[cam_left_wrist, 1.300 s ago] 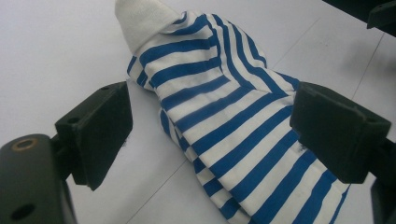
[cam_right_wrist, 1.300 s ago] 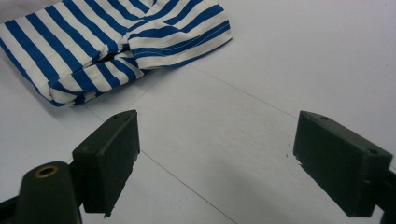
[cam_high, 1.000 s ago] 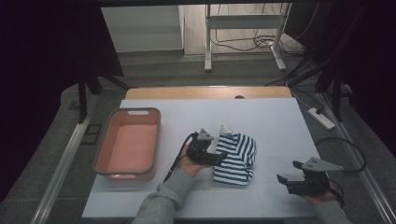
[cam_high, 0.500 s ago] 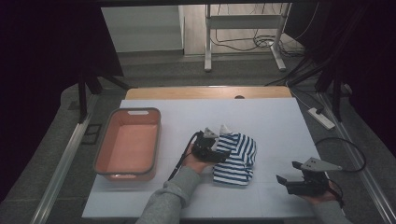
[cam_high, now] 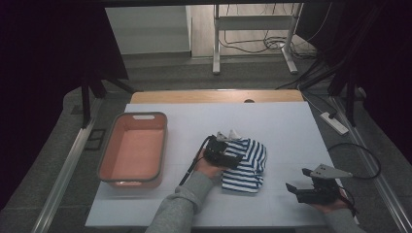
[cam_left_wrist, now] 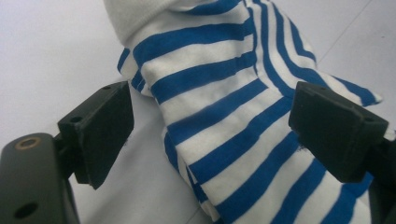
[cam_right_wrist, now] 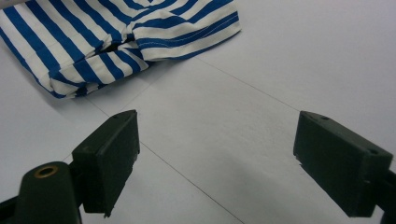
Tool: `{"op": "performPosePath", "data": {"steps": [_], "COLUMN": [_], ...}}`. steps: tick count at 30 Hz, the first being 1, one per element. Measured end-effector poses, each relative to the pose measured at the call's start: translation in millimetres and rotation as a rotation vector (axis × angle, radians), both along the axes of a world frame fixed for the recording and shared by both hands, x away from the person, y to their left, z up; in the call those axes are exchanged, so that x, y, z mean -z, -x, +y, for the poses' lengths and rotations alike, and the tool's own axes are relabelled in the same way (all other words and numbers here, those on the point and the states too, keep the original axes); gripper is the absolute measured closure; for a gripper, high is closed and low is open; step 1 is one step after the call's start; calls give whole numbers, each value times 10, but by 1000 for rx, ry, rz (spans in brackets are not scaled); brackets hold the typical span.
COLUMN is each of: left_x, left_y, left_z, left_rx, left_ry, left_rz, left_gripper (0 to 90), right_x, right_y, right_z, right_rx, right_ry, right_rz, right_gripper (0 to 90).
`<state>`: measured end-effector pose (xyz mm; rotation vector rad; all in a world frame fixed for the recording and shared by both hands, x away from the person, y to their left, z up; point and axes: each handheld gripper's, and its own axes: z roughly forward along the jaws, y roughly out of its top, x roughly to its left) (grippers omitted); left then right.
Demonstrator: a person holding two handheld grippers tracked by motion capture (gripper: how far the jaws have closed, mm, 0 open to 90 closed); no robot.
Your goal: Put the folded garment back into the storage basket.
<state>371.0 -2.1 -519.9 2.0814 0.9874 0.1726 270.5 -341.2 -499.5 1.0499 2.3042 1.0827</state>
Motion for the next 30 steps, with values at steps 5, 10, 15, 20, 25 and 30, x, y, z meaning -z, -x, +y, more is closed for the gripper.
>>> {"op": "performPosePath", "data": {"steps": [5,10,15,20,25,30], "left_x": [41,57,82,110,141,141], "left_y": [-25,-34,-45,-55,-64,-42], "left_z": [-24,-54,-102,-135,-149,-174], "left_rx": [-3,-6,-2,-3,2,22], "left_ry": [-3,-3,-21,-50,-52,-57], "left_rz": [10,10,15,23,43,31], "left_gripper": [143,148,150,146,150,242], "right_x": [-8,-12,-18,-21,-19,-19], "right_y": [1,2,5,7,7,7], "right_z": [-16,-24,-39,-47,-45,-45], "right_rx": [5,7,12,13,11,12], "right_ry": [-7,-9,-14,-14,-15,-14], "right_rz": [-3,-4,-6,-6,-7,-7], "right_gripper": [153,153,153,153,153,154]}}
